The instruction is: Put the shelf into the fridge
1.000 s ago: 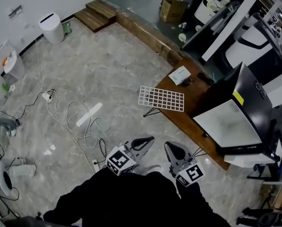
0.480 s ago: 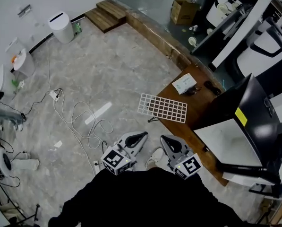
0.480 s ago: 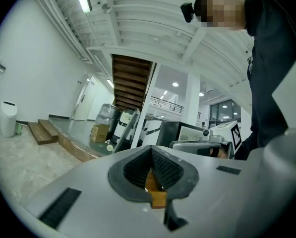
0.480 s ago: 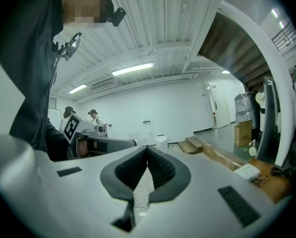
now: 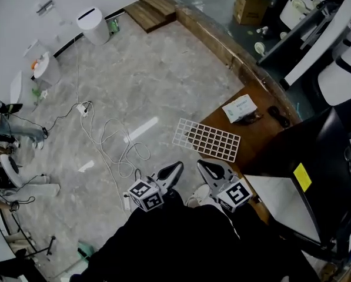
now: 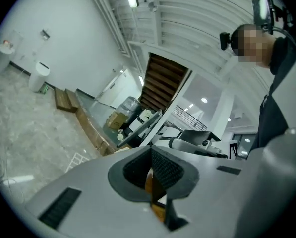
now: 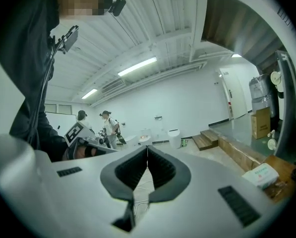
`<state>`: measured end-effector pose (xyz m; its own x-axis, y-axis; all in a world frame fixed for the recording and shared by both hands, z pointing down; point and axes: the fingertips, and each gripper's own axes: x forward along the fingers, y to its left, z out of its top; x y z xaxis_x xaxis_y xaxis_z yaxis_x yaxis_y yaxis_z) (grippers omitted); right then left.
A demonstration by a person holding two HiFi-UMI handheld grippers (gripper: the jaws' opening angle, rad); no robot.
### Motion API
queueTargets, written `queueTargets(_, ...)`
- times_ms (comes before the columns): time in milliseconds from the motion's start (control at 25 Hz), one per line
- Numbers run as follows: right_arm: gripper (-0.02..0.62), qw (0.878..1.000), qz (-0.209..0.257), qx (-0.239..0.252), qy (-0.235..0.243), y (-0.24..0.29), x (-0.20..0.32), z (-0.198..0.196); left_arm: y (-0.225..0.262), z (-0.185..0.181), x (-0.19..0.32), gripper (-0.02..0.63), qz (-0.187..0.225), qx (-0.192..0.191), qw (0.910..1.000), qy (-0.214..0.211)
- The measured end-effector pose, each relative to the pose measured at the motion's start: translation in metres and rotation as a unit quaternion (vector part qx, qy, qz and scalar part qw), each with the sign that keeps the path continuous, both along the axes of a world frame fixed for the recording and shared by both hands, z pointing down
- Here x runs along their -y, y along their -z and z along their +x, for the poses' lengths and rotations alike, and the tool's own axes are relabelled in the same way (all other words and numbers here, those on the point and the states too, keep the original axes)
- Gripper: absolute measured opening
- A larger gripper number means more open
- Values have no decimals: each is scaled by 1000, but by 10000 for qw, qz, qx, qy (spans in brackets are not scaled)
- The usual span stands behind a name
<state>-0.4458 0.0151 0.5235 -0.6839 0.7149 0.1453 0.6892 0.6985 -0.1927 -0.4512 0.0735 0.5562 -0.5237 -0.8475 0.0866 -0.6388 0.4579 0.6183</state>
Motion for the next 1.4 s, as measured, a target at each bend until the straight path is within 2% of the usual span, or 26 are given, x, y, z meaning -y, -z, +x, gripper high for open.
queueTargets(120, 6, 9999, -64, -119, 53, -12, 3, -17, -32, -17, 0, 6, 259, -560, 9978, 243)
queueTargets(280, 6, 9995, -66, -291, -30, -35, 3, -43, -76, -47, -3, 6, 613, -959, 9925, 440)
queueTargets(440, 6, 9983, 127, -529, -192, -70, 0, -76, -121, -73, -8, 8, 1020, -1441, 9825, 601)
queueTargets(560, 6, 9967, 270, -717, -255, -95, 1, -97, -154, -85, -6, 32, 1313, -1812, 9724, 656)
queueTargets(600, 6, 9961, 300, -794, -256, -104, 1, -101, -165, -86, -6, 55, 1427, -1955, 9678, 686)
queueTargets(840, 8, 9947, 206, -955, -317, -131, -4, -134, -233, -98, -21, 100, 2001, -2594, 9398, 975)
queueTargets(960, 8, 9930, 168, -1100, -393, -146, -1, -139, -274, -91, -25, 117, 1930, -2924, 9285, 1229)
queueTargets(1040, 8, 9921, 160, -1174, -417, -156, 0, -140, -296, -90, -26, 132, 1881, -3080, 9231, 1328)
queueTargets(1200, 8, 9901, 183, -1312, -470, -173, 6, -142, -317, -106, -26, 170, 2283, -3171, 9074, 1549)
queueTargets(1400, 8, 9867, 202, -1495, -599, -188, 18, -138, -333, -124, -14, 187, 2577, -3251, 8959, 1590)
